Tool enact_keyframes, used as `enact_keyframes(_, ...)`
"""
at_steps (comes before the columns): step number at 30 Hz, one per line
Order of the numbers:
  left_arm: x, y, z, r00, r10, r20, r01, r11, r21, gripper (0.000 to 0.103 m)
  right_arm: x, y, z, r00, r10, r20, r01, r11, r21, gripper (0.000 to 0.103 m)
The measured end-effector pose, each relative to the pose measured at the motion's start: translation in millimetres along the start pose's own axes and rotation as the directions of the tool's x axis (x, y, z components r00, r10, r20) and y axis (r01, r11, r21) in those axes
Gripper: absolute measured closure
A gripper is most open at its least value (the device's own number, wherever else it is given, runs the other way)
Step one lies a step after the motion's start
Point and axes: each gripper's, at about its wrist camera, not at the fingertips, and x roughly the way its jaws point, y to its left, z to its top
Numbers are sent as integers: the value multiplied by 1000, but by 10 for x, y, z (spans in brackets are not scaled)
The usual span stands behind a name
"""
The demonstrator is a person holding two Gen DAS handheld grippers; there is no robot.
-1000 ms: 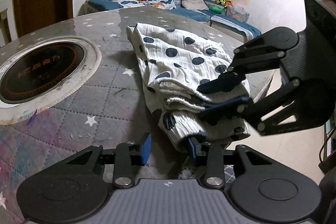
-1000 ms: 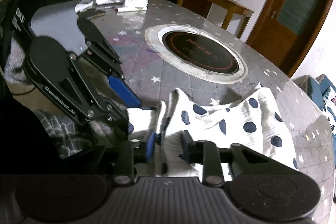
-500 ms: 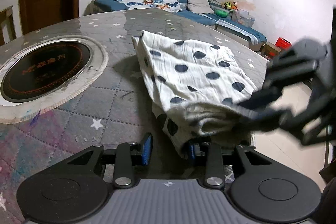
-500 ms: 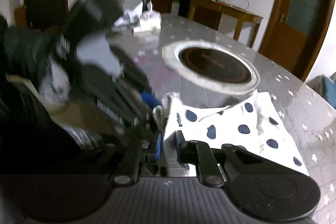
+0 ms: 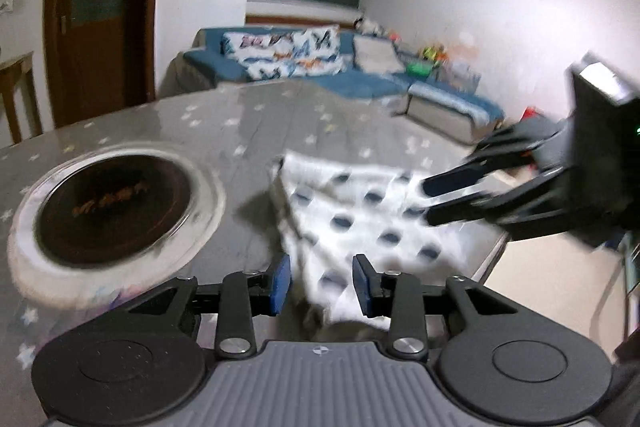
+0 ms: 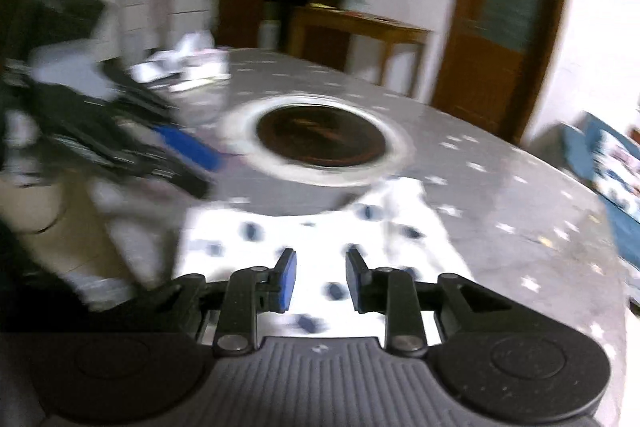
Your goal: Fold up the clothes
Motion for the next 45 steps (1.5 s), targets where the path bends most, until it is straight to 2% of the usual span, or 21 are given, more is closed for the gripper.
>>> enact_keyframes(2,44,-60,52,999,-32,14,32,999,4,67,95,-161,-27,999,-45,-5,45,998,52,77)
enact_keyframes(6,303,-164,25,994,-98,-48,98,995,12,67,267,-413,-95,994,-105,-7,105,987,122,77)
enact_keyframes(10,531,-182,-111,984,-119,-132,119,993,-10,67,418,-626,-194,991,-130,-31,133,974,182,77)
enact_keyframes(13,594,-157,-203,979,-116,-168,114,993,-18,67,504,-744,-302,986,-152,-68,163,965,204,77)
enact_keyframes(17,584,-107,-213,977,-121,-178,119,993,-26,67,626,-876,-432,973,-186,-138,215,949,233,77)
enact_keyframes(19,568,-105,-196,976,-122,-179,120,993,-24,67,620,-905,-405,971,-197,-132,224,945,239,77)
enact_keyframes(22,530,-121,-117,980,-127,-153,124,992,-27,67,558,-878,-259,982,-174,-75,187,955,231,77)
enact_keyframes(25,531,-130,-46,983,-132,-131,130,991,-26,67,577,-787,-63,995,-98,-20,100,973,206,77)
enact_keyframes(31,641,-124,-85,977,-134,-165,130,991,-39,67,951,-617,188,1000,8,-23,-5,990,142,77)
enact_keyframes(39,644,-92,-160,974,-137,-179,129,990,-56,67,1433,-650,205,994,33,-100,-21,992,121,79)
enact_keyframes(45,635,-100,-166,975,-126,-181,120,992,-43,67,1539,-633,246,995,0,-98,10,995,101,79)
